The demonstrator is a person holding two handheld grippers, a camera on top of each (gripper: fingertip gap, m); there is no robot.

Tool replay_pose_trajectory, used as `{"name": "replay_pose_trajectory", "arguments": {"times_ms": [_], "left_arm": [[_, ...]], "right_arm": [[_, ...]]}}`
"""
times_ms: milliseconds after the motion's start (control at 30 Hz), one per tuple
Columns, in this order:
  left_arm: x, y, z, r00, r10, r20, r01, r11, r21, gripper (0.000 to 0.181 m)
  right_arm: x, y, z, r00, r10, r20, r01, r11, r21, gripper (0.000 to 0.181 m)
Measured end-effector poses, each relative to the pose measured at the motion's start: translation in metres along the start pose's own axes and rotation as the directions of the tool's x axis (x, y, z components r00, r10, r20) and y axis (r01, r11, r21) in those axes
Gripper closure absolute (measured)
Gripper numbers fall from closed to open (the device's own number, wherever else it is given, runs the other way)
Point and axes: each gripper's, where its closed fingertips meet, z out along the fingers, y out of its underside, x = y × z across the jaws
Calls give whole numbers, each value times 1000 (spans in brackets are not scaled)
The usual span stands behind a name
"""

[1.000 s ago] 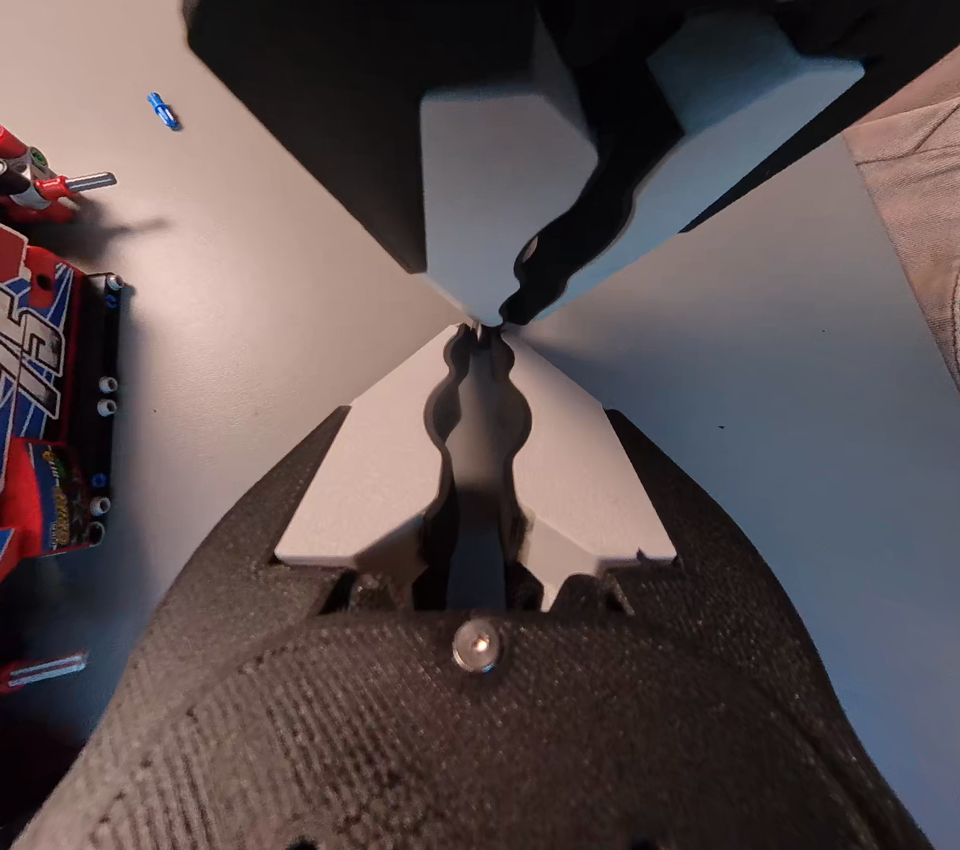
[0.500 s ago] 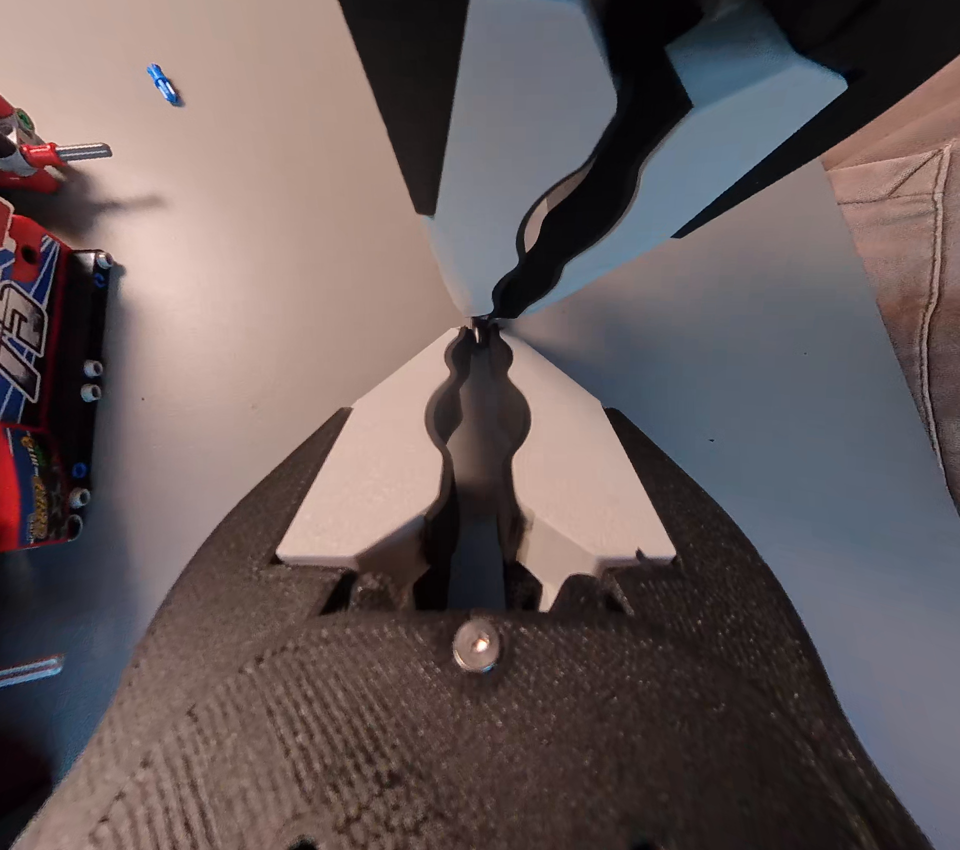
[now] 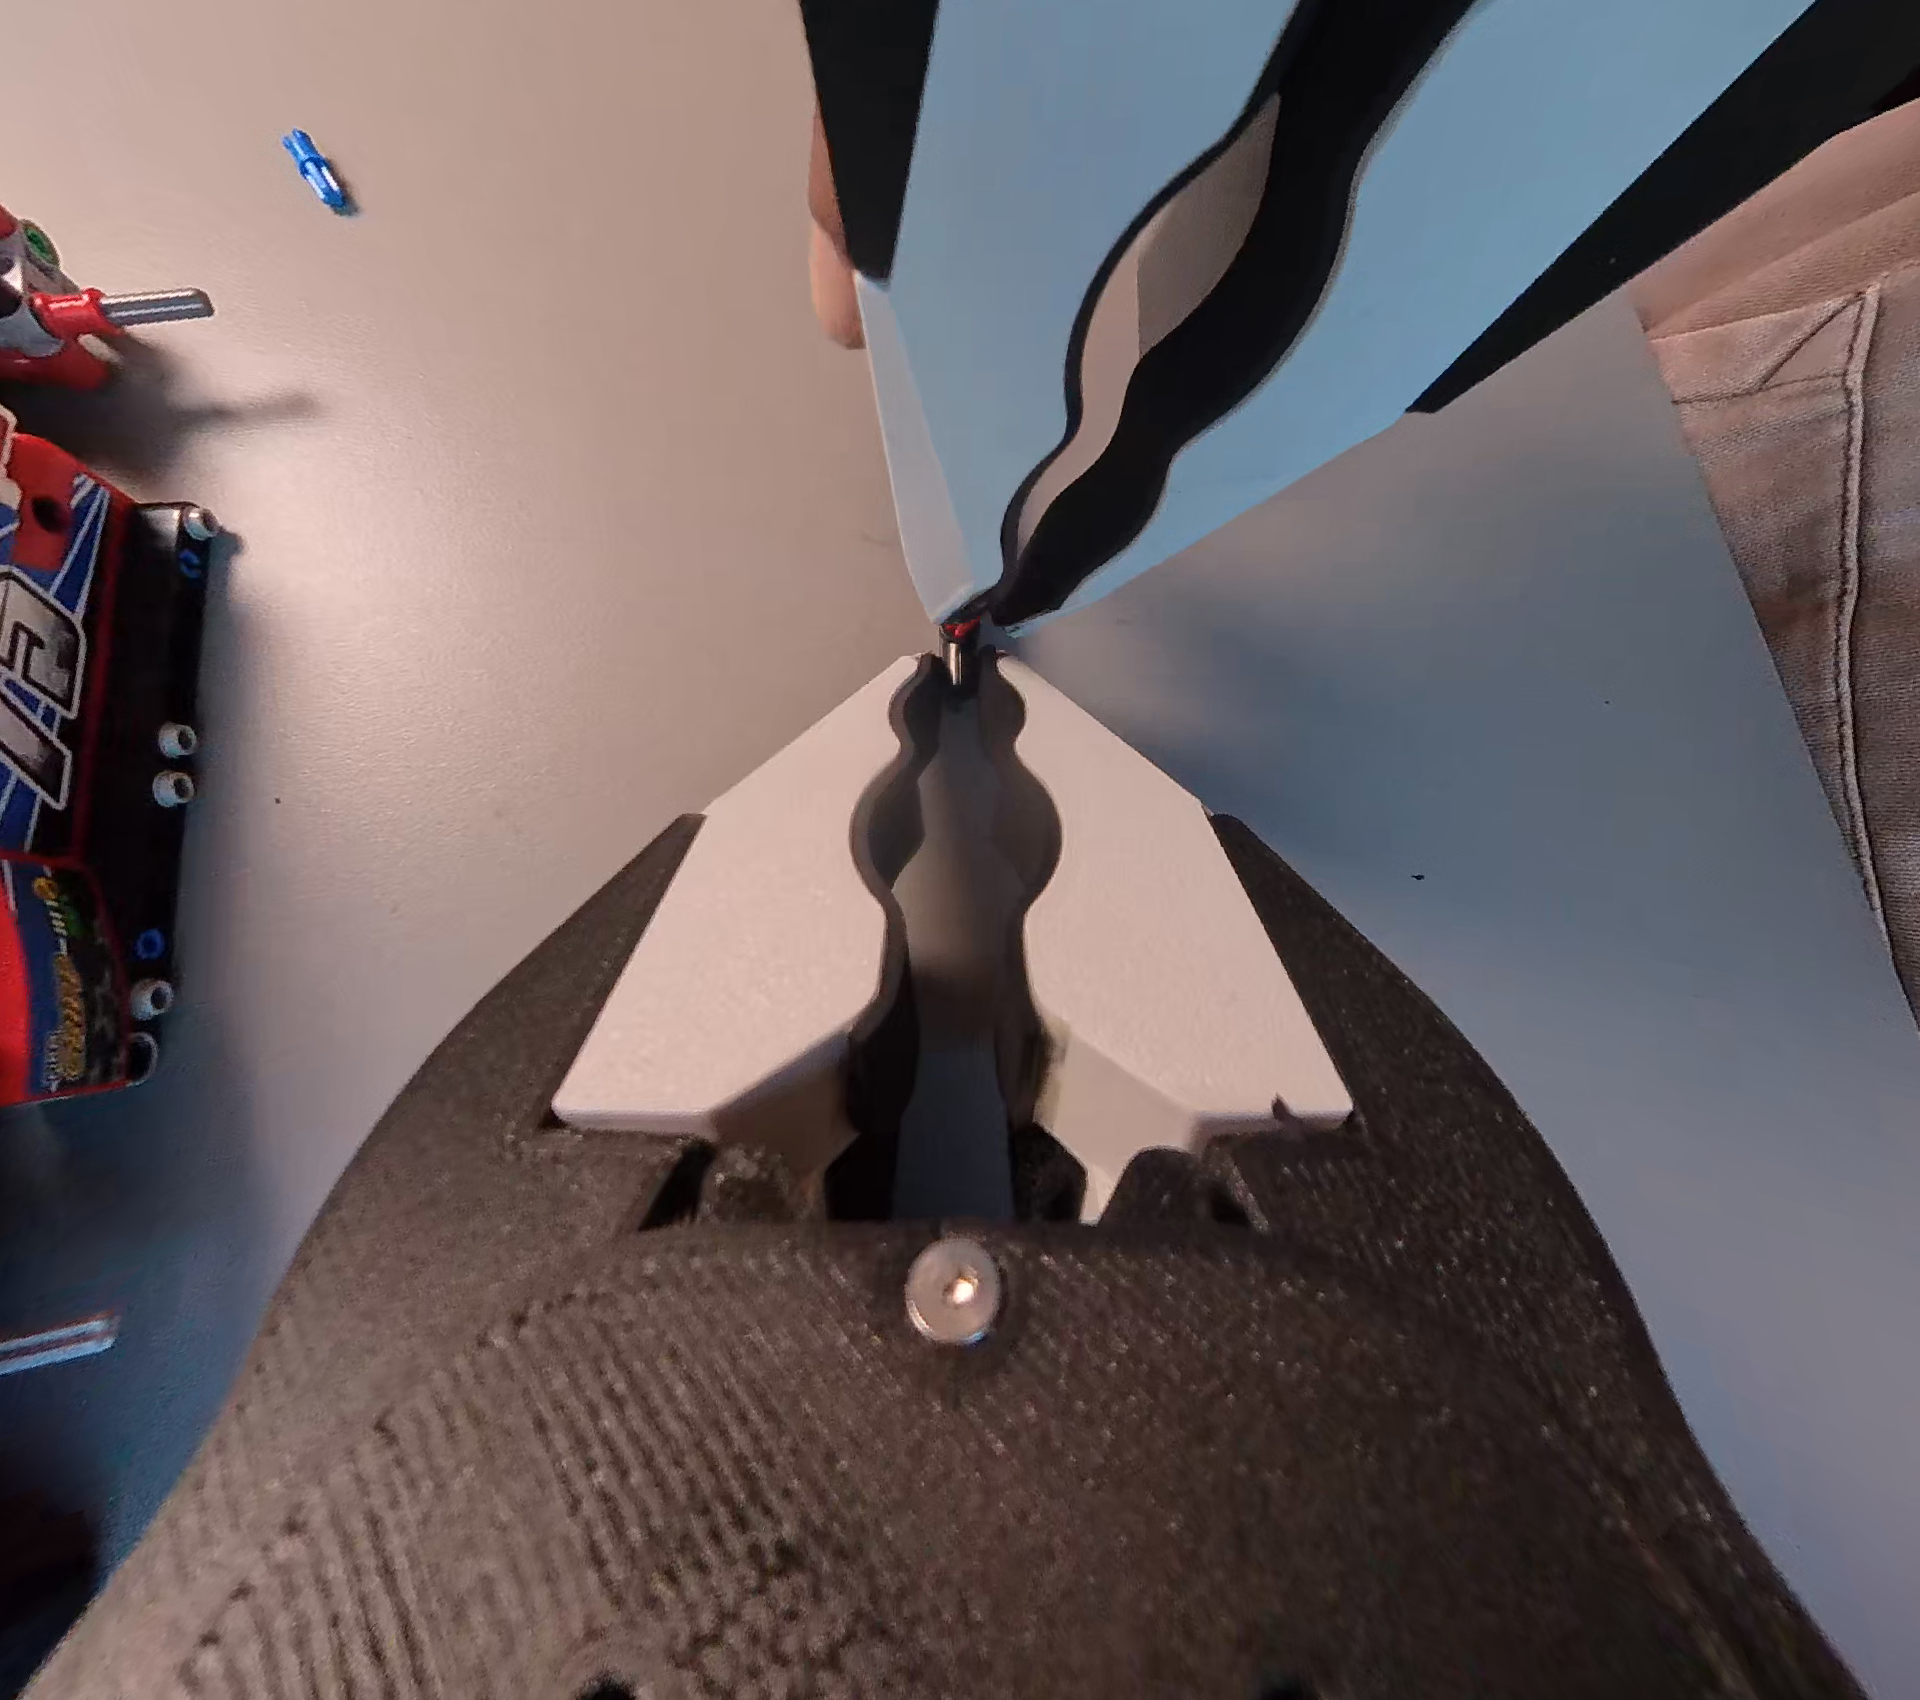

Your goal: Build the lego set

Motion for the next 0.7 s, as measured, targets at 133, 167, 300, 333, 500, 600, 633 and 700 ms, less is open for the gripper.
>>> {"name": "replay_pose_trajectory", "arguments": {"times_ms": [133, 167, 300, 333, 500, 600, 633, 700], "left_arm": [[0, 0, 0, 1000, 2, 2, -2, 1000, 0, 176], [0, 0, 0, 1000, 2, 2, -2, 1000, 0, 175], [0, 0, 0, 1000, 1, 2, -1, 1000, 0, 175], [0, 0, 0, 1000, 2, 2, -2, 1000, 0, 175], [0, 0, 0, 1000, 2, 6, -2, 1000, 0, 175], [-1, 0, 0, 1000, 6, 14, -6, 1000, -1, 175], [-1, 0, 0, 1000, 12, 16, -12, 1000, -1, 175], [-1, 0, 0, 1000, 20, 21, -20, 1000, -2, 176]], "right_arm": [[1, 0, 0, 1000, 19, 3, -19, 1000, -9, 179], [1, 0, 0, 1000, 25, 4, -25, 1000, -11, 179], [1, 0, -1, 1000, 24, 3, -24, 1000, -18, 179], [1, 0, -1, 1000, 21, 4, -21, 1000, -23, 179], [1, 3, -1, 1000, 21, 5, -21, 999, -50, 180], [2, 7, -1, 999, 36, -10, -37, 997, -66, 180], [1, 7, -1, 999, 50, -3, -50, 997, -60, 180], [1, 6, -1, 999, 48, 3, -48, 997, -67, 180]]}}
